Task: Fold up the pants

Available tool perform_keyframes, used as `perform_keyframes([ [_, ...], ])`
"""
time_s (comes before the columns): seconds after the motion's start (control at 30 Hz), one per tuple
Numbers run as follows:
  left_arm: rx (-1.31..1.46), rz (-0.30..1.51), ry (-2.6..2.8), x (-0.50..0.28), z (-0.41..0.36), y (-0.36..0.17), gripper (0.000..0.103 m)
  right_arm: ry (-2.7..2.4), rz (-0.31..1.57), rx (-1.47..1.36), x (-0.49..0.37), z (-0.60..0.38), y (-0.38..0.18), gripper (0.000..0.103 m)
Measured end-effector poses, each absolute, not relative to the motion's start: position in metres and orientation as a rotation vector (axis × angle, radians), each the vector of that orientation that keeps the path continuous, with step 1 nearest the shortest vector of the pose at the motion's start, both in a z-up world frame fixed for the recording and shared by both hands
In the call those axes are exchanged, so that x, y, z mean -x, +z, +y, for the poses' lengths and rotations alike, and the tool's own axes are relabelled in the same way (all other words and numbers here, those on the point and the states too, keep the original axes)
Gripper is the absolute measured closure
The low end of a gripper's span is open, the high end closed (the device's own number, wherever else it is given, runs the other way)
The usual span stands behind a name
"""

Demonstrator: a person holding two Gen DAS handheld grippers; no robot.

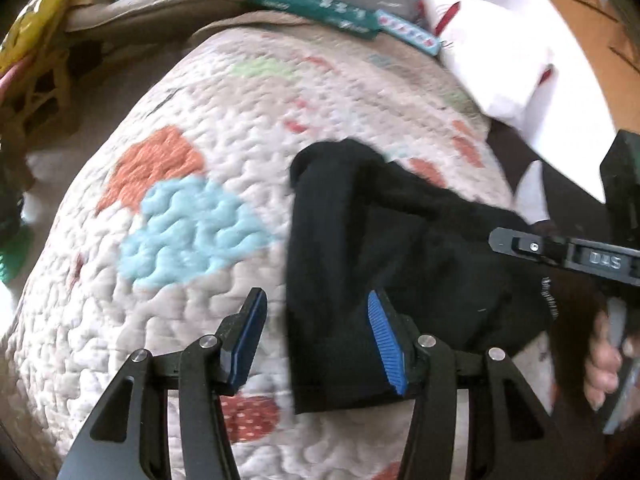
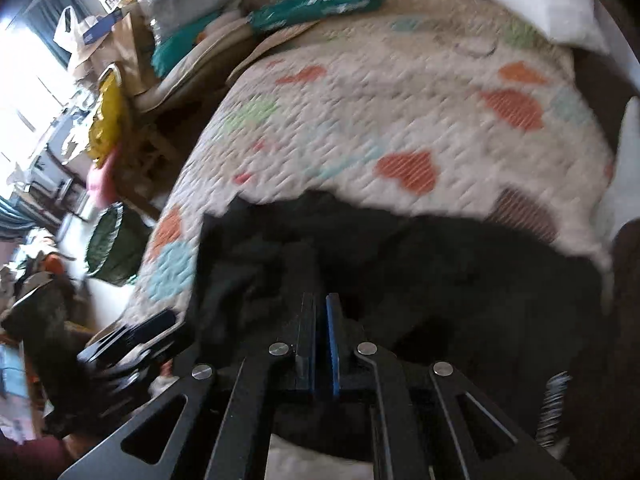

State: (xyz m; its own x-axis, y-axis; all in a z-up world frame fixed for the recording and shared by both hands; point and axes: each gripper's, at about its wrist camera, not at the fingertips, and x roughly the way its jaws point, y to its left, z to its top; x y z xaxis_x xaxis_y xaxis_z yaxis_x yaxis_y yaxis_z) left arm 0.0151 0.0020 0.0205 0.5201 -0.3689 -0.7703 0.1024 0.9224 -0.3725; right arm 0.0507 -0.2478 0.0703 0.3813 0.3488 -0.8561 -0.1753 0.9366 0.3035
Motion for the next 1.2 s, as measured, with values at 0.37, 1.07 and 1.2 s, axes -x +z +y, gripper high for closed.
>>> perform_keyframes([
  [0.37, 0.005, 0.92, -0.308, -0.004, -0.049, 0.014, 0.063, 0.655, 1.195, 0.379, -0.13, -0.088, 0.079, 0.094],
  [1.07, -0.226, 0.79, -0.233, 0.009, -0.09, 0.025, 0.087, 0.451, 1.422, 0.224, -0.187, -0.121, 0.038, 0.099],
  [1.2, -0.192, 0.824, -0.244, 0.007, -0.086, 0.025, 0.09, 0.273, 1.386, -0.058, -0.205, -0.183, 0.036, 0.1],
])
